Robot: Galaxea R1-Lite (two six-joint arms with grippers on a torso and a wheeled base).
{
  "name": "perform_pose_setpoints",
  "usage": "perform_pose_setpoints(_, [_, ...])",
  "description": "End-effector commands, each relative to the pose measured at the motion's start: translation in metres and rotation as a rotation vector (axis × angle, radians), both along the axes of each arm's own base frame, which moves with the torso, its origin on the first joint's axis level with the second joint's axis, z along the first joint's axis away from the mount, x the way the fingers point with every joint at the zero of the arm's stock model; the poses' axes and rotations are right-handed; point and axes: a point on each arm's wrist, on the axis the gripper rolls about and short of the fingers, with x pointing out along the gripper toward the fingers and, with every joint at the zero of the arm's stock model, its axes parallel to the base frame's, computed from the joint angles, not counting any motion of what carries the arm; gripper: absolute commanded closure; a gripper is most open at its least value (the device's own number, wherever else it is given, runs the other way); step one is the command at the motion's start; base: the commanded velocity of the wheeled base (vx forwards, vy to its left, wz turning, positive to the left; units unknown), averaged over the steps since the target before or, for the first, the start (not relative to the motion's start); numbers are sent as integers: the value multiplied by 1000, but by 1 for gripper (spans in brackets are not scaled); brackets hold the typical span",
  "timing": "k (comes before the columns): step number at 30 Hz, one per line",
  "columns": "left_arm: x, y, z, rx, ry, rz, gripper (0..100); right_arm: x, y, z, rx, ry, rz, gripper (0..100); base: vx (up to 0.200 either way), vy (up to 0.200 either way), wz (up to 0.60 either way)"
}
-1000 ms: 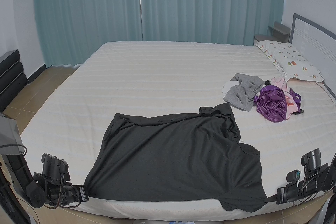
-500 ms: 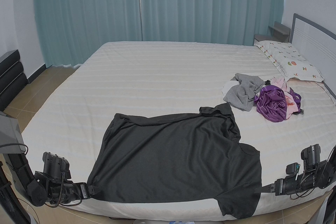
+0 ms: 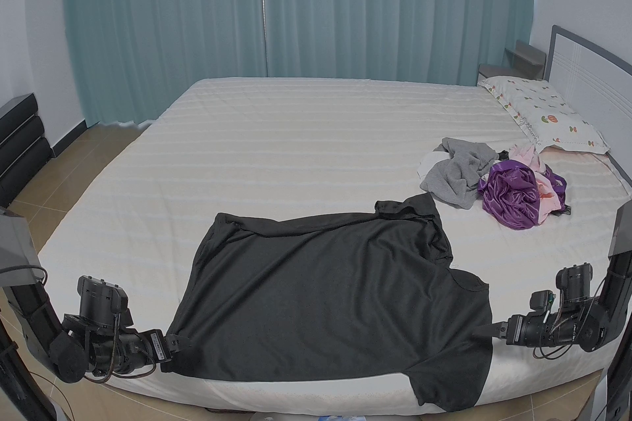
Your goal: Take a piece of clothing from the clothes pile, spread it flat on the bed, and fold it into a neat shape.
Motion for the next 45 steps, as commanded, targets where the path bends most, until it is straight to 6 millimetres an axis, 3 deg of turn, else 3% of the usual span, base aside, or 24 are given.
perform_pose_setpoints(1, [3,-1,2,-25,-10,10,0,-2,1,-23,13,67,-29,100,0,0,0])
perform_pose_setpoints(11, [3,-1,1,-33,-6,4,0,-12,-4,-20,-2,52,-78,100,0,0,0])
perform_pose_setpoints(28, [3,-1,1,-32,-4,2,0,-37,-2,2,-39,149,-16,100,0,0,0])
perform_pose_setpoints(34, [3,-2,2,-33,-10,-3,0,-35,-2,1,-39,137,-12,100,0,0,0])
perform_pose_setpoints(35, [3,-3,3,-33,-13,-4,0,-35,-2,0,-37,139,-11,0,0,0,0])
perform_pose_setpoints(45, [8,-3,9,-59,-52,14,0,-26,-3,8,0,54,-76,0,0,0,0])
